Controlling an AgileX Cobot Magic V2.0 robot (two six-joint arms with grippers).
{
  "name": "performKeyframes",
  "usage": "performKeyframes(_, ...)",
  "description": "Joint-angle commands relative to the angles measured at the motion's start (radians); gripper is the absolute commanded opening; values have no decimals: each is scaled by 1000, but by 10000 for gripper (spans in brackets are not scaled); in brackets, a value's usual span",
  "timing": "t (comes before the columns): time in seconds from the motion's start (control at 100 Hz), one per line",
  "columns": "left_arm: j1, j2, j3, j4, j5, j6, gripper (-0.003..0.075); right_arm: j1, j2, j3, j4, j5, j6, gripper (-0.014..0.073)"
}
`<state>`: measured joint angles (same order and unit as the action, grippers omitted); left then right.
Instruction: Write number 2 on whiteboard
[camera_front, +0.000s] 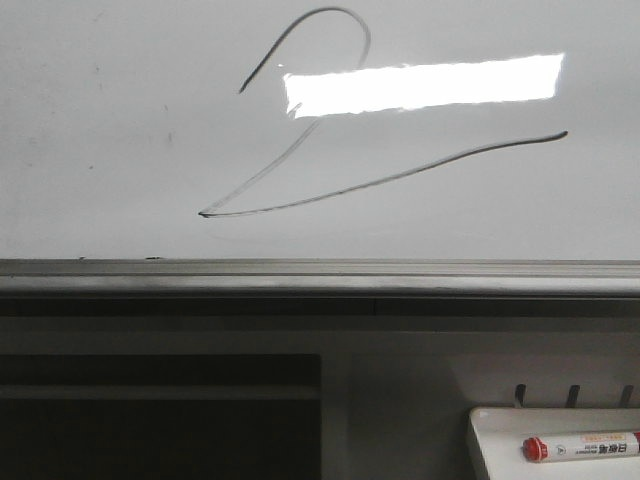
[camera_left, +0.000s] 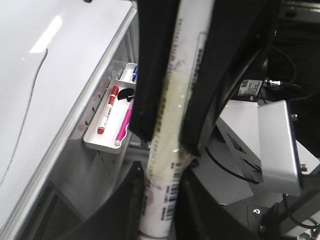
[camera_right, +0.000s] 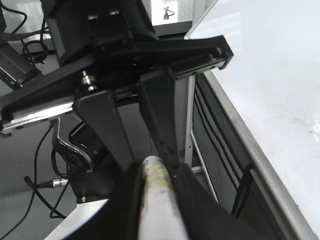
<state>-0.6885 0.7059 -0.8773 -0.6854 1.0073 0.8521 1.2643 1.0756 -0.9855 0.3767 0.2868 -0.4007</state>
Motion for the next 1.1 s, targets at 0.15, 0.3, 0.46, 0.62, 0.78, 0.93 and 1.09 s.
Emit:
performKeyframes(0.15, 3, 19, -32, -46, -160, -42, -20, -85, -14, -38, 5, -91, -9, 389)
performKeyframes(0.3, 3, 19, -32, -24, -277, -91, -20, -174, -50, -38, 5, -95, -9, 502)
performKeyframes(0.46, 3, 23, -24, 107, -465, -243, -20, -273, -156, -38, 5, -50, -9, 500)
performKeyframes(0.62, 3, 92, 17, 177, -696, -380, -20, -377, -248, -36, 5, 75, -9, 262)
performKeyframes(0.78, 3, 244, 44, 126, -857, -395, -20, -412, -299, -32, 1, 205, -9, -68)
performKeyframes(0.93, 3, 392, 51, 91, -1021, -395, -20, -412, -334, 9, 1, 232, -9, -68)
performKeyframes(1.09, 3, 511, 51, 85, -1185, -395, -20, -412, -390, 58, 1, 260, 12, -68)
